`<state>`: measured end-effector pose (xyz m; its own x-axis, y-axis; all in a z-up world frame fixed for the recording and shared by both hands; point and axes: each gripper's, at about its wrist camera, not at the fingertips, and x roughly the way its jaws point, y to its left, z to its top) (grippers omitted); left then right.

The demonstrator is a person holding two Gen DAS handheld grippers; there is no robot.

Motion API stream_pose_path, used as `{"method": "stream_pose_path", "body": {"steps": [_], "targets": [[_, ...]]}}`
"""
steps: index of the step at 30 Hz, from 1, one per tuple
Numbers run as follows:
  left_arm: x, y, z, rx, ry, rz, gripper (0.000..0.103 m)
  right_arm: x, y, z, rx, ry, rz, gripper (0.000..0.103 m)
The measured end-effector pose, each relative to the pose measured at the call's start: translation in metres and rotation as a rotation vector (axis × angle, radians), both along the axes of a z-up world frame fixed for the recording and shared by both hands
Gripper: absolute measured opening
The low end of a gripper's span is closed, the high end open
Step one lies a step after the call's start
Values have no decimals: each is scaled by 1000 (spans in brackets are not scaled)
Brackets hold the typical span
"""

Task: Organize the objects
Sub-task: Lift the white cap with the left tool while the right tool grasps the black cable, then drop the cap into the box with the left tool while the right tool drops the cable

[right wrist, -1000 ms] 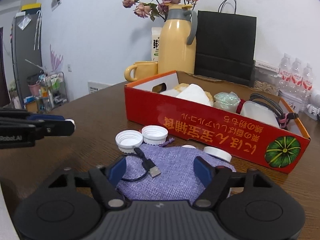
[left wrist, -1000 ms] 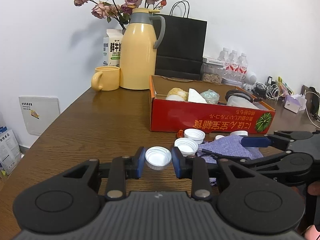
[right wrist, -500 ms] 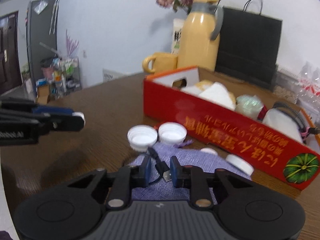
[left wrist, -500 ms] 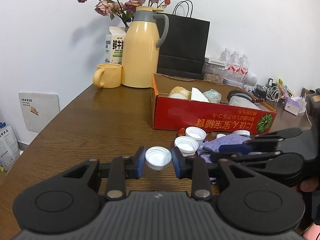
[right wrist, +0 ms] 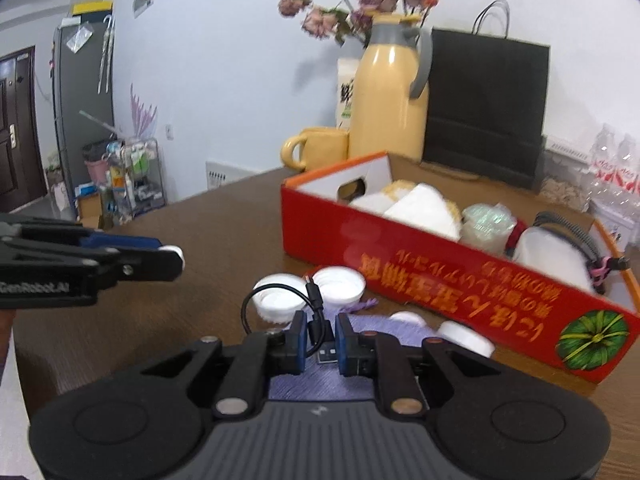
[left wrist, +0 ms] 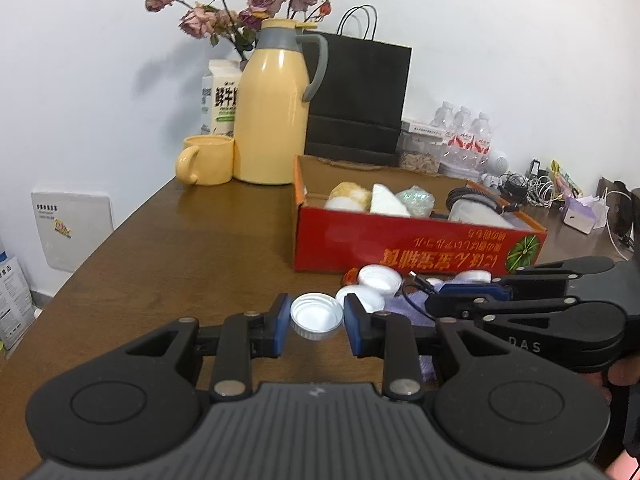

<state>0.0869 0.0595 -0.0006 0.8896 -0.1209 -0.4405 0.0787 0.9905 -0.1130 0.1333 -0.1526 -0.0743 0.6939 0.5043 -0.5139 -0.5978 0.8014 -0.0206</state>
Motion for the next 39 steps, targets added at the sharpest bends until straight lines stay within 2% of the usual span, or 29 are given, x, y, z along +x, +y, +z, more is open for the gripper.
{"method": "stream_pose_path", "body": {"steps": [7, 15, 21, 24, 26, 30, 35, 36, 38, 39], "targets": [[28, -25, 28, -8, -75, -55, 29, 18, -29, 31, 54, -92, -104, 13], [88, -59, 58, -32, -142, -75, 29, 71, -54, 56, 103, -167, -245, 13], [143, -73, 61, -51, -139, -26, 29, 117, -50, 47, 119, -168, -321, 13], [164, -70, 52, -57, -136, 11, 29, 131, -48, 37, 139, -162, -347, 13], [174, -66, 43, -55, -104, 25, 29, 137, -47, 30, 130, -151, -349, 13], [180, -61, 35, -47, -82, 32, 29, 142, -47, 21, 123, -129, -339, 13], [172, -63, 34, -32, -110, 26, 30, 136, -48, 19, 116, -138, -340, 14], [169, -63, 34, -26, -118, 32, 33, 134, -48, 19, 115, -136, -341, 16], [164, -62, 35, -19, -131, 39, 54, 130, -49, 18, 113, -137, -341, 17], [161, -60, 36, -15, -147, 42, 70, 128, -49, 18, 110, -137, -338, 23]]}}
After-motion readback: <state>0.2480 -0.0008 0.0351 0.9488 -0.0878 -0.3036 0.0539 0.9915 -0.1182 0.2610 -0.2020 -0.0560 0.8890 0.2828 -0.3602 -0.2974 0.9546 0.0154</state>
